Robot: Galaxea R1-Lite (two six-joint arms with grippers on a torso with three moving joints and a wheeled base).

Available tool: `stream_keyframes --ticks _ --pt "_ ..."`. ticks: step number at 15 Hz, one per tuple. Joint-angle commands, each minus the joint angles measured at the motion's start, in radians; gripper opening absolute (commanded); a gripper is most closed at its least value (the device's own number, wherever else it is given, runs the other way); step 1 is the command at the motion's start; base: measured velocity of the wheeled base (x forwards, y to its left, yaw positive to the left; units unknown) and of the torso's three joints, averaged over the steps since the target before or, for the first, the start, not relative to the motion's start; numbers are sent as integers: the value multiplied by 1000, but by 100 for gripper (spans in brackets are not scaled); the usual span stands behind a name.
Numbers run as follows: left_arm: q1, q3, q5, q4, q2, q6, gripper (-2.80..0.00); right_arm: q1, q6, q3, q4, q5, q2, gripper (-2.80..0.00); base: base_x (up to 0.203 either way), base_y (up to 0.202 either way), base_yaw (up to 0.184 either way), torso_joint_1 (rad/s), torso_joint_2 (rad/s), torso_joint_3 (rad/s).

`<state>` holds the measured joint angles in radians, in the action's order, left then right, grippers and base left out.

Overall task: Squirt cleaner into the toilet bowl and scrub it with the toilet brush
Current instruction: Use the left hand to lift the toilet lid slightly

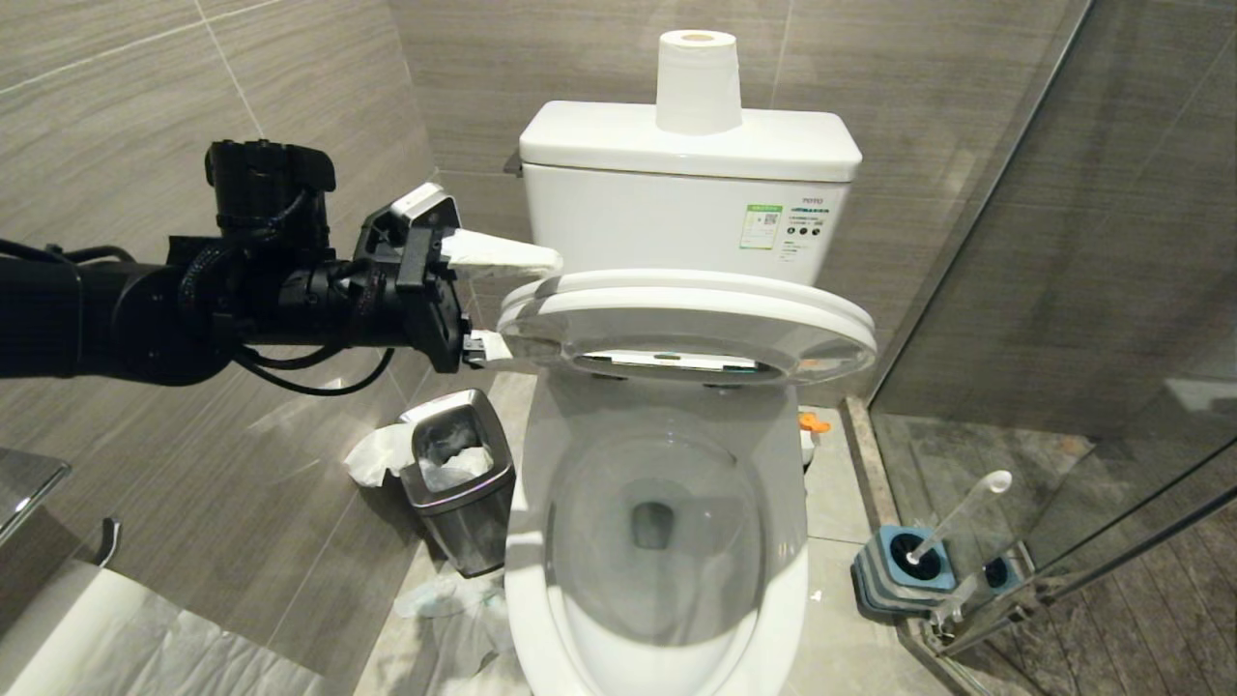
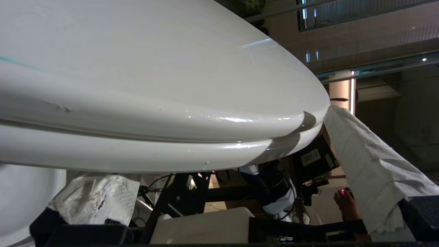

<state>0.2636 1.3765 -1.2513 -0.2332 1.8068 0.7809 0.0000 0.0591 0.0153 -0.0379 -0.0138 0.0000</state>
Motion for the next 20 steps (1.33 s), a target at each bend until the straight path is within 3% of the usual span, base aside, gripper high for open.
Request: stream_keyframes --ticks 1,4,20 --pt "0 22 -6 -3 2 25 0 0 1 0 0 0 -2 -280 0 0 0 0 0 0" --pt "3 62 9 -4 5 71 0 0 1 0 0 0 0 -280 0 0 0 0 0 0" --pt "26 116 10 -5 -4 75 0 0 1 0 0 0 0 -280 0 0 0 0 0 0"
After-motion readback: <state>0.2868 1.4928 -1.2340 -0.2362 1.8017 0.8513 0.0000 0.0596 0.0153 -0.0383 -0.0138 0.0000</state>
